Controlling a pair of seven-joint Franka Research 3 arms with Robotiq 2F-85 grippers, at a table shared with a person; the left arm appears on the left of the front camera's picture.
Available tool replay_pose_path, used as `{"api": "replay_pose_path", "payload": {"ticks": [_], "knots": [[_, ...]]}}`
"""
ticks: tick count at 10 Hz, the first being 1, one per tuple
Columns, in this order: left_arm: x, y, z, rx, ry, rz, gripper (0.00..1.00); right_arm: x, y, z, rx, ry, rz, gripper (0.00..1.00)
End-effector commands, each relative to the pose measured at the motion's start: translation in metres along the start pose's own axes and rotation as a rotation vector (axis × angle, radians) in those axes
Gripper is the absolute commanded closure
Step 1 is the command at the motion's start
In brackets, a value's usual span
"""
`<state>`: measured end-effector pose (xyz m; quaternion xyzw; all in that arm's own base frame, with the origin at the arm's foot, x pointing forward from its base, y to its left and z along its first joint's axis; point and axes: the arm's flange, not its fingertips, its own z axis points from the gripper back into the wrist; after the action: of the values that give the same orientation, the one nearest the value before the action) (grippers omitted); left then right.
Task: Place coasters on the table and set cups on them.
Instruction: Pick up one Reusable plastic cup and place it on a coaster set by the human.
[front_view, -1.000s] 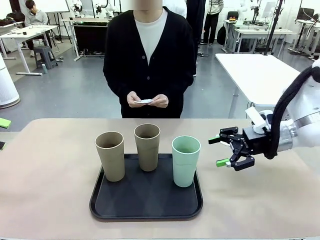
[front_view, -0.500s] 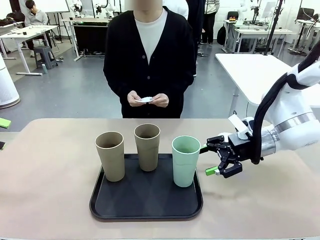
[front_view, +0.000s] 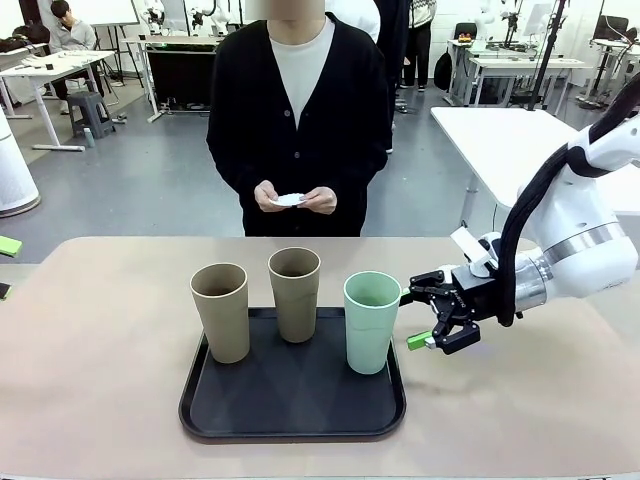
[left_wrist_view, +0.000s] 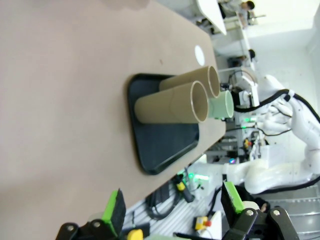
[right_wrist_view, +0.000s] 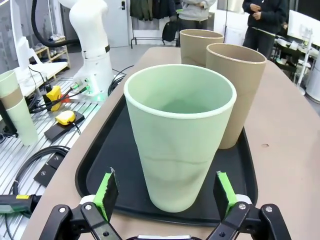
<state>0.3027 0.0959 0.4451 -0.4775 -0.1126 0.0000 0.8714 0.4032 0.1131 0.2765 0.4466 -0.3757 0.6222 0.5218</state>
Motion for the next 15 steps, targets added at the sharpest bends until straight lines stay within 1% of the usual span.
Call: {"api": "replay_pose_path", "payload": {"ticks": [1,4,11,15], "knots": [[0.001,-0.001,-0.001,-0.012,-0.008,-0.014,0.0,0.003,-0.01,-0.013,0.016,-0.008,-0.011,0.0],[0.001,-0.001,-0.001,-0.012,-0.008,-0.014,0.0,0.003,-0.015,-0.02,0.018,-0.007,-0.003,0.0],[0.001,-0.001,-0.001,-0.012,-0.008,-0.014,0.0,-0.006,-0.032,-0.036,0.048,-0.036,-0.019,0.0],[0.001,-0.001,-0.001,-0.012,-0.008,-0.014,0.0,-0.004,-0.035,-0.048,0.074,-0.036,-0.016,0.0]]}}
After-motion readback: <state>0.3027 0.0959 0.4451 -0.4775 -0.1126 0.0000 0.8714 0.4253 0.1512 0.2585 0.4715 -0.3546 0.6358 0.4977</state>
